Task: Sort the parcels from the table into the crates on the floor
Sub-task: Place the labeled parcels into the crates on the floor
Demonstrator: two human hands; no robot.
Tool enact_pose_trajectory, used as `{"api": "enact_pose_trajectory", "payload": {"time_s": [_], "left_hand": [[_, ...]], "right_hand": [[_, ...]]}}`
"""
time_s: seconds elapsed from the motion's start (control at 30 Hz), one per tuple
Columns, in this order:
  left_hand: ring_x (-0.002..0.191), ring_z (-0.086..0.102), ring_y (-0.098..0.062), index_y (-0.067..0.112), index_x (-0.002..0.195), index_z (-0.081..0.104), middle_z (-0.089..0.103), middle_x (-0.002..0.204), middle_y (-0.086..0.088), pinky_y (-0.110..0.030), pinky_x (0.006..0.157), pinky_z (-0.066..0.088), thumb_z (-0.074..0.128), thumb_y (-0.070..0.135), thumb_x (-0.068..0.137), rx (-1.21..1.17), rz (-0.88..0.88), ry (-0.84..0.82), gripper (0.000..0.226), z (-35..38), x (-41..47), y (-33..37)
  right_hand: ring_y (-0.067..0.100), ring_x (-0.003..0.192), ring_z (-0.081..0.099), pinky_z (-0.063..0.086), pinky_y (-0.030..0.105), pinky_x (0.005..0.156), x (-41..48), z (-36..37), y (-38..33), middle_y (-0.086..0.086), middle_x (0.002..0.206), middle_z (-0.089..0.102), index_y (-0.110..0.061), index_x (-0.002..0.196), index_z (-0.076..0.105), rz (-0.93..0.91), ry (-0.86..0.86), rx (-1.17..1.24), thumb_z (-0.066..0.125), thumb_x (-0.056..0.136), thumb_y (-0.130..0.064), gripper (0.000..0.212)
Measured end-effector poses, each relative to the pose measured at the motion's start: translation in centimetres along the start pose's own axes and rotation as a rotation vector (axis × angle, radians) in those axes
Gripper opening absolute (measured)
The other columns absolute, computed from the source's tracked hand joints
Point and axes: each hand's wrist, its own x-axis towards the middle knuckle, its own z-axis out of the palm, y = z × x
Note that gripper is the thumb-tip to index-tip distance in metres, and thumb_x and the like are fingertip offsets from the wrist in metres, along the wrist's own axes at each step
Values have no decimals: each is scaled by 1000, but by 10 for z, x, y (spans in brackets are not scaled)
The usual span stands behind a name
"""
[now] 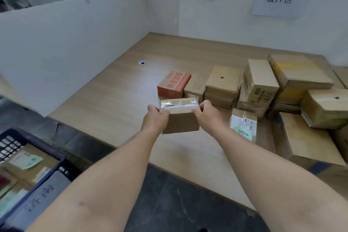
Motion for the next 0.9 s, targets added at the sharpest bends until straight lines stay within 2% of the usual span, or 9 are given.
{"api": "enact_pose_trajectory", "payload": {"time_s": [0.1,0.17,0.3,0.43,0.53,0.63,0.7,0.8,0.9], "left_hand": [[93,55,-25,18,129,32,51,111,-5,-34,68,52,44,30,94,-46,-57,3,39,-35,4,-32],[98,53,-28,23,143,22,47,115,-4,-37,73,53,44,29,94,-73,-68,-9,54,-59,4,-53],[113,53,-32,30,150,13,48,137,-8,-39,88,51,50,18,85,-70,-72,-7,76,-106,0,-97],[120,50,-29,33,153,4,35,152,-2,-43,96,49,52,17,85,-88,-82,23,86,-150,-6,-138],[112,54,-30,37,153,3,38,148,-5,-44,92,51,52,17,85,-101,-109,29,86,-181,-8,-169],[111,53,-28,41,152,4,38,148,-5,-38,86,50,53,17,84,-124,-140,44,87,-210,-11,-201],[113,50,-24,42,151,10,40,145,-5,-34,85,45,54,17,83,-142,-155,78,85,-229,-14,-221],[106,52,-25,39,146,21,50,128,-5,-41,89,50,57,15,81,-162,-199,136,78,-258,-21,-251],[88,56,-26,36,132,29,53,105,-1,-39,77,54,58,12,79,-220,-253,185,65,-284,-26,-279]], "right_hand": [[21,83,51,36,33,59,-5,36,-28,2,92,57,-15,99,48,-19,-53,2,46,94,-29,15],[22,86,53,40,33,63,-8,60,-46,2,94,57,-15,102,49,-27,-90,14,50,92,-24,14],[23,95,57,45,33,74,-20,106,-81,4,107,58,-22,135,38,-59,-205,0,54,89,-20,49],[19,86,57,49,30,67,-35,153,-114,2,101,57,-30,147,20,-94,-287,-40,53,91,-17,67],[15,80,57,53,30,67,-46,187,-139,0,96,55,-32,149,15,-120,-340,-65,54,92,-16,71],[19,90,57,52,34,79,-57,219,-160,5,113,56,-34,150,14,-176,-382,-85,52,92,-17,71],[20,92,57,50,32,78,-65,241,-175,6,117,56,-36,149,16,-219,-411,-95,50,91,-19,70],[20,95,57,48,29,73,-77,274,-197,5,123,56,-38,149,18,-265,-476,-111,50,91,-21,68],[21,100,57,50,29,76,-89,305,-219,4,129,53,-36,149,19,-317,-535,-104,52,91,-20,69]]}}
